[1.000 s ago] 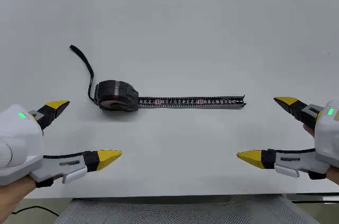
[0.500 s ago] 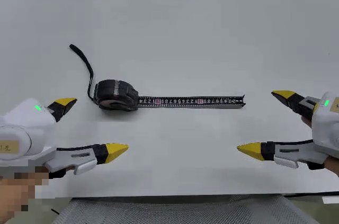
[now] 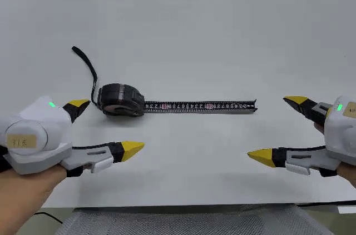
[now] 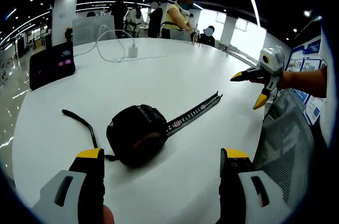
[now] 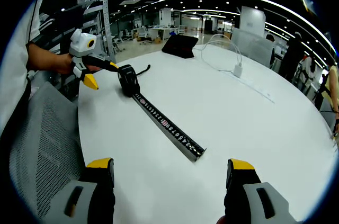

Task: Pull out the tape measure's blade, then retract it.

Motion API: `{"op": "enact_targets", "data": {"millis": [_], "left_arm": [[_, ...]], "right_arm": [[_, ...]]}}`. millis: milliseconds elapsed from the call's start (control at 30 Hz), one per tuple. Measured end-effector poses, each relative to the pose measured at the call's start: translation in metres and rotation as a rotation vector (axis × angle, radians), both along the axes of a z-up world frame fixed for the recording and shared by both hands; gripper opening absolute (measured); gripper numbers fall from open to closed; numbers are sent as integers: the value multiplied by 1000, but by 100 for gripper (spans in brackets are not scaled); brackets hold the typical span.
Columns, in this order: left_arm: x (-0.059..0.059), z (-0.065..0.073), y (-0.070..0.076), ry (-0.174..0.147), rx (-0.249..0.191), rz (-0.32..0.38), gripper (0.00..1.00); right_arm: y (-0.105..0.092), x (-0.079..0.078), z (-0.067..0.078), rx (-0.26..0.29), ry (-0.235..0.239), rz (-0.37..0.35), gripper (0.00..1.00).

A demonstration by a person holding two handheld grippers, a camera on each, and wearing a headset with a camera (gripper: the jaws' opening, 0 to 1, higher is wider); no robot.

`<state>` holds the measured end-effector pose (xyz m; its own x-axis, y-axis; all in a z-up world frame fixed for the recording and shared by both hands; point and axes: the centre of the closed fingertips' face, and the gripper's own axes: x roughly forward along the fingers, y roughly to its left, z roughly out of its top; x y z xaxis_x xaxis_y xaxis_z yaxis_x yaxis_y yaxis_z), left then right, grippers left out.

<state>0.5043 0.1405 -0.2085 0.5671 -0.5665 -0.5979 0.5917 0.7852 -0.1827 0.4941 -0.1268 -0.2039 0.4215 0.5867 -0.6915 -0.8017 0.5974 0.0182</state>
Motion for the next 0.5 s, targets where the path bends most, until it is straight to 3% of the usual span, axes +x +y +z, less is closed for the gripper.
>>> {"op": "enact_targets", "data": {"millis": [133, 500], "left_arm": [[1, -4, -4, 0, 10, -9, 88], [6, -3, -8, 5, -32, 32, 87]], "right_arm": [[-2, 1, 0, -1, 0, -5, 86], [-1, 1, -1, -1, 1, -6, 86]]}}
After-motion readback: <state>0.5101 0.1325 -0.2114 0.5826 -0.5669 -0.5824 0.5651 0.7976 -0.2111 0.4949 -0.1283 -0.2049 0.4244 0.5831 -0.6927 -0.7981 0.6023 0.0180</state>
